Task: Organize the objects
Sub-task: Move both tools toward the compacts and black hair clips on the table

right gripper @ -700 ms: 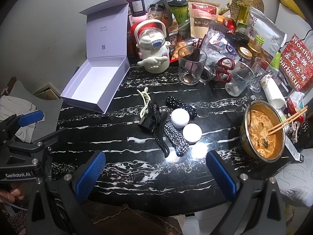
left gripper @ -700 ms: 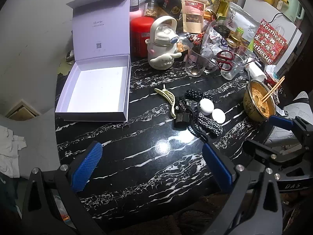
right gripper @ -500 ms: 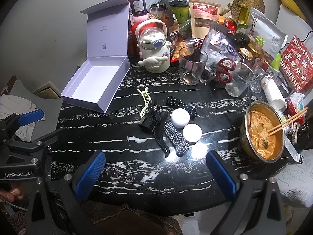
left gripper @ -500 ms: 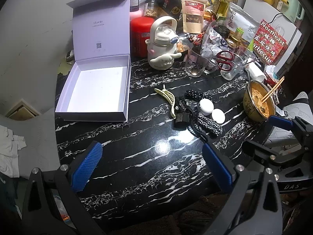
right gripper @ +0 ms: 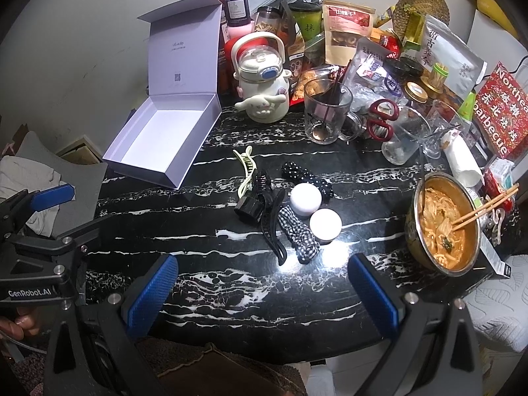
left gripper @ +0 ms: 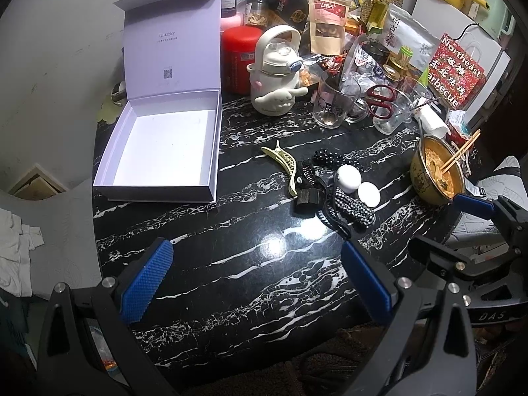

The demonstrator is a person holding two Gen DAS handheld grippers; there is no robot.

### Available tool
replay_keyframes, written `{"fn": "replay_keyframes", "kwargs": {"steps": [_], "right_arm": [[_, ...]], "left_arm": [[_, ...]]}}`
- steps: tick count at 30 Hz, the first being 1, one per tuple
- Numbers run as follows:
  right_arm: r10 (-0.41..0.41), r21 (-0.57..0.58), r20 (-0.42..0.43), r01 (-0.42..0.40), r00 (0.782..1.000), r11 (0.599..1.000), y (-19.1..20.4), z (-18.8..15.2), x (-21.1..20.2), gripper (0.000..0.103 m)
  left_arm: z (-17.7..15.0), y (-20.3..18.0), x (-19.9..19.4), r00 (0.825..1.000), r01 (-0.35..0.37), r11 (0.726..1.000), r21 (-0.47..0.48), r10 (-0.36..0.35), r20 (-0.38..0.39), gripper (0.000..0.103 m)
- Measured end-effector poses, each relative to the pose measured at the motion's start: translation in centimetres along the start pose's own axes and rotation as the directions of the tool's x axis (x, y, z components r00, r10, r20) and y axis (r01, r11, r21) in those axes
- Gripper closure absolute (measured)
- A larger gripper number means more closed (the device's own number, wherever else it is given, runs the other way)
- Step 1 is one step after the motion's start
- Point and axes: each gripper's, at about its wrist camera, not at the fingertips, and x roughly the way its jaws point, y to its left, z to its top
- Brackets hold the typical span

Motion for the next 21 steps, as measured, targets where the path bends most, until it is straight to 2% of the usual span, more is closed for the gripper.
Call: {"fn": "replay_keyframes", "kwargs": {"steps": [21], "right_arm": [[0.004, 0.011, -0.009, -0.004, 1.000, 1.000, -0.66, -0.27, 0.26, 0.000]], "left_arm": [[-0.13, -0.56, 0.43, 1.000, -0.019, 1.000, -0.010, 0.019, -0.016, 0.001]]}}
